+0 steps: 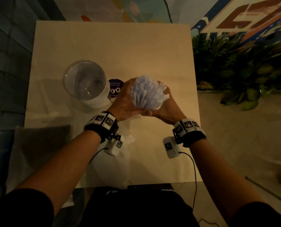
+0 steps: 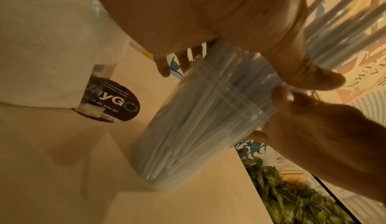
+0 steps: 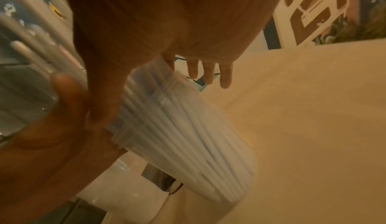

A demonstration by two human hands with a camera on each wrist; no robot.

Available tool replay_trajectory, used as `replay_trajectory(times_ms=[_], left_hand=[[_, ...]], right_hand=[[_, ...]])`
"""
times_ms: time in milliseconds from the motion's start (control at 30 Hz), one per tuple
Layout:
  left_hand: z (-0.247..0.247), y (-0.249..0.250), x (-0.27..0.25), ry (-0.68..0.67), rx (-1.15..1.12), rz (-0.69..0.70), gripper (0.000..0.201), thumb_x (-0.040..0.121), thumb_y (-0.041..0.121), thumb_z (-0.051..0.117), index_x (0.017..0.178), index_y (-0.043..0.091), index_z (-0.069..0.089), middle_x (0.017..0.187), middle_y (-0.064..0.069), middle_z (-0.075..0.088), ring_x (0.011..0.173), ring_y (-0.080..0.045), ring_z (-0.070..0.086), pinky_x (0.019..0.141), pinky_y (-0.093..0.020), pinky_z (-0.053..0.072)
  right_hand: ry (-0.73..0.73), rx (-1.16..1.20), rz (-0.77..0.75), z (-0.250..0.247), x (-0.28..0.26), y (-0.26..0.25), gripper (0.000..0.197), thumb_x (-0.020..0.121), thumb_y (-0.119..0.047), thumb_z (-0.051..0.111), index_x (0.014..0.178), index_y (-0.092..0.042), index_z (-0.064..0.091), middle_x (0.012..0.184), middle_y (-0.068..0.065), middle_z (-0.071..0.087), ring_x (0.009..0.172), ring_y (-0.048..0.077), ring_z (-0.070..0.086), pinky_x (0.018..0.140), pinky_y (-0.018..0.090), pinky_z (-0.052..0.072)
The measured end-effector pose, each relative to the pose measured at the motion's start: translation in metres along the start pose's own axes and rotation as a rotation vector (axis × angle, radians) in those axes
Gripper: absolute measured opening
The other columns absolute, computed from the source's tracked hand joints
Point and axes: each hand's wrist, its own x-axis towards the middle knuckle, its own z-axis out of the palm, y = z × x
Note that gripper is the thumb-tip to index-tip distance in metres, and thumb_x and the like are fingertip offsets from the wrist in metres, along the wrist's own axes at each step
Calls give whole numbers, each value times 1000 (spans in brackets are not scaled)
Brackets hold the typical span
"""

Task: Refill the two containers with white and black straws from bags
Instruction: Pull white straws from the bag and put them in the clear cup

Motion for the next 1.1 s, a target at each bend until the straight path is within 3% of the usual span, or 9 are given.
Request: replay_trajectory(times_ms=[133,267,400,533,667,733,867,967,1100], left_hand=[[4,8,4,43,-5,41,120,47,42,94,146,25,27,146,2,37,130,-9,38,110,-34,38],[10,8,0,64,-74,125,111,50,69,82,141,28,35,138,2,48,124,-12,50,104,-39,46],[7,-6,-3,49,-137,100,112,51,57,89,144,39,29,148,5,38,135,-11,41,108,-41,44],[4,-25,0,4,-119,49,130,46,42,92,150,27,16,149,10,33,133,6,35,104,-9,34],[6,-23,9,1,-92,9,121,41,44,91,144,26,29,140,11,42,120,8,44,91,3,32],[7,-16,12,18,-96,52,113,42,49,93,137,33,33,136,11,45,121,3,46,97,-3,35],[9,-9,14,59,-98,101,108,49,66,86,138,31,37,138,2,48,129,-11,48,108,-38,43],[5,-8,11,71,-127,127,107,57,60,86,144,25,34,142,-2,45,131,-14,47,107,-44,44],[-2,-14,4,24,-131,58,116,55,46,91,149,31,24,149,2,36,132,-12,42,104,-31,45]], right_hand=[[-63,-95,-39,7,27,19,87,74,-74,68,141,-22,47,147,5,44,137,33,41,110,53,41],[28,-17,-130,1,14,7,108,65,-84,62,146,-15,39,154,6,28,145,30,31,117,40,32],[52,66,-127,-6,6,10,105,62,-71,79,146,-31,32,155,7,30,143,24,35,115,46,37],[39,29,-60,-11,4,18,114,63,-46,91,153,-23,25,156,1,29,143,16,31,118,44,33],[-6,3,-75,-11,9,13,108,66,-39,92,151,-17,30,156,9,29,146,29,27,117,54,32],[-49,-43,-112,-10,11,4,100,69,-30,91,149,-11,35,155,15,29,147,37,23,120,54,26],[-29,-118,-224,-5,19,-1,77,79,-27,83,143,-3,46,148,18,38,144,43,24,121,38,18],[40,-57,-292,-4,20,5,79,81,-47,76,143,-13,43,144,12,39,142,37,27,116,10,12],[36,94,-184,-3,19,20,97,63,-62,85,139,-54,26,152,6,35,141,25,39,115,46,39]])
